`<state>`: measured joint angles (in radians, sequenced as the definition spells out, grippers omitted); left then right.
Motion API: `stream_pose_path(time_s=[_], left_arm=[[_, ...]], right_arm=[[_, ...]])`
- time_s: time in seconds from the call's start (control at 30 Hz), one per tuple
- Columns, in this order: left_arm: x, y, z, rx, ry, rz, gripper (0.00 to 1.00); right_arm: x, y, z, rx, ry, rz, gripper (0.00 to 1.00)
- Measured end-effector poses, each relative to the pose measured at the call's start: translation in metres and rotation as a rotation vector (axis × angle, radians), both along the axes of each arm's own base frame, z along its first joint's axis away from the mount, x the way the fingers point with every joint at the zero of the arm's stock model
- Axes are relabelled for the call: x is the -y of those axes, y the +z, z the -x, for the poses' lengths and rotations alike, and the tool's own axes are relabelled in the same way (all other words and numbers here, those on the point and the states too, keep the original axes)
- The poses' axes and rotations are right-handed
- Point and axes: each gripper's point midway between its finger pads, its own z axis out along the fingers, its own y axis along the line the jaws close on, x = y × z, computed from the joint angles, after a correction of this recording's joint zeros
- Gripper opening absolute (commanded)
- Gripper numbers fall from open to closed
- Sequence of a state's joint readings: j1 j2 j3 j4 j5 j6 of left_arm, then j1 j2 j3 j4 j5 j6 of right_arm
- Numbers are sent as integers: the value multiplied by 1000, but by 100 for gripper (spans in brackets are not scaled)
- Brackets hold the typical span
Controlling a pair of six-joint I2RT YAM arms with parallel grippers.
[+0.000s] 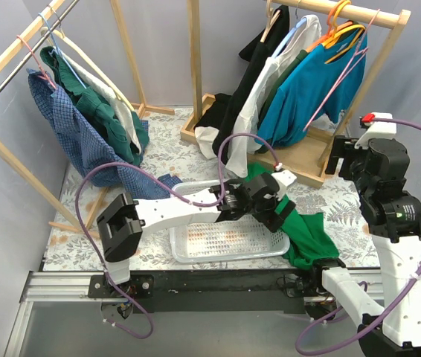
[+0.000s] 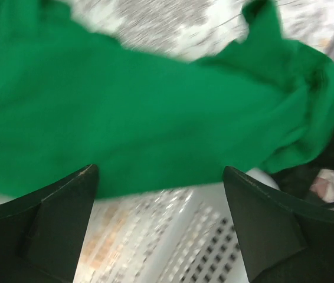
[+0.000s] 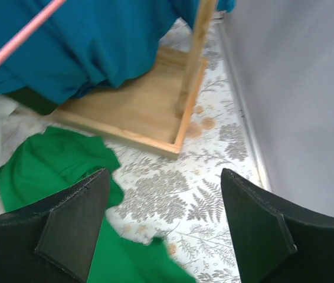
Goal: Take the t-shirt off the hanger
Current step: Pick up the T-shirt from the center of the board.
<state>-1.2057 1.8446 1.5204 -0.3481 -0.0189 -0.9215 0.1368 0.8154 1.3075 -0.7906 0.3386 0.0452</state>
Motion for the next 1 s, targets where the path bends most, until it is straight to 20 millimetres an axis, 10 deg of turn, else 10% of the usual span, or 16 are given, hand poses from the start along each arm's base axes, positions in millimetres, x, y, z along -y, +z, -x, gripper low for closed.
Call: stream_pose_path(time_s=[0.1, 0.4, 0.73, 1.0], left_arm=[[-34, -8, -7, 22, 94, -71, 91], [-93, 105, -19, 126, 315, 160, 92], [-117, 72, -20, 96, 381, 93, 93], [-126, 92, -17, 103, 390, 146, 93]], right_arm=[[-17, -10, 0, -46, 94, -27, 83], [-76, -102, 8, -369, 388, -165, 84], [-119, -132, 47, -477, 625, -332, 85], [-129, -187, 61, -628, 650, -415, 85]])
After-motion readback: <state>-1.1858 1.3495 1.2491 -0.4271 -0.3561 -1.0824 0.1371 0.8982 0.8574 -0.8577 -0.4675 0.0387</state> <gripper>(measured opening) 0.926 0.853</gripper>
